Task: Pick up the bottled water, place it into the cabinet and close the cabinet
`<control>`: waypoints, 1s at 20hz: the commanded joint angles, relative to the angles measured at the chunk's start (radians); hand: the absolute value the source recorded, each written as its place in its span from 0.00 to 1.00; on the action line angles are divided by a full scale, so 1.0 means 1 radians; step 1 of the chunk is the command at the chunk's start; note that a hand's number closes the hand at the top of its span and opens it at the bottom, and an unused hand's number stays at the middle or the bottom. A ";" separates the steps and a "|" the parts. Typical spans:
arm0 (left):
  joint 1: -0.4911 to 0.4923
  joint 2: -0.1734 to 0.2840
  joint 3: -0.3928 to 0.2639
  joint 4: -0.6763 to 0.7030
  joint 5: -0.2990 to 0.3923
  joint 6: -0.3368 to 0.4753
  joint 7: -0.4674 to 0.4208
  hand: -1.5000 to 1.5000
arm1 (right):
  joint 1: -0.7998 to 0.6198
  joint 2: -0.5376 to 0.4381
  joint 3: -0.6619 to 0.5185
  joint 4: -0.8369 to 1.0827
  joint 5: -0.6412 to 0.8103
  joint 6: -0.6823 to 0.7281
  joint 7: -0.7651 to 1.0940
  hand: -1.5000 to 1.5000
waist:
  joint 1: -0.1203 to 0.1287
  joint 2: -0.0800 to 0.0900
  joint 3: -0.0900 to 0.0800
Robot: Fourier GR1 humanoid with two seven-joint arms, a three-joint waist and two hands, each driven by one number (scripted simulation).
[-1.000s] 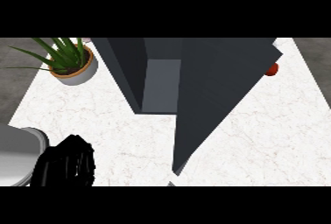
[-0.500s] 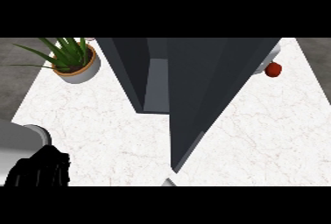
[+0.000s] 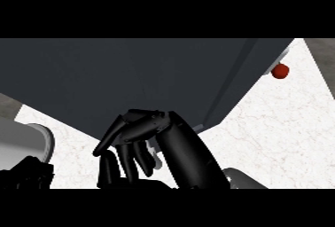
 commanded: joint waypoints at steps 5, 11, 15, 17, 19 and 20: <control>0.034 0.029 0.076 0.052 0.026 -0.104 -0.034 1.00 | -0.145 0.034 -0.278 0.438 -0.278 0.207 -0.205 1.00 | -0.016 0.003 0.002; 0.055 0.020 0.085 0.011 0.020 -0.100 -0.008 1.00 | -0.293 -0.012 -0.450 0.767 -0.314 0.370 -0.361 1.00 | -0.014 0.004 0.002; 0.061 0.026 0.096 -0.007 0.019 -0.112 -0.007 1.00 | -0.314 -0.052 -0.483 0.837 -0.318 0.415 -0.399 1.00 | -0.011 0.005 0.002; 0.070 0.033 0.108 0.011 0.027 -0.135 -0.014 1.00 | -0.321 -0.070 -0.468 0.863 -0.299 0.431 -0.411 1.00 | -0.007 0.007 0.001; 0.043 0.021 0.100 0.035 0.027 -0.141 -0.016 1.00 | -0.319 -0.067 -0.476 0.892 -0.304 0.442 -0.450 1.00 | -0.008 0.013 0.000; 0.019 0.026 0.105 0.012 0.032 -0.124 0.005 1.00 | -0.305 -0.085 -0.475 0.896 -0.309 0.470 -0.463 1.00 | -0.014 0.014 0.001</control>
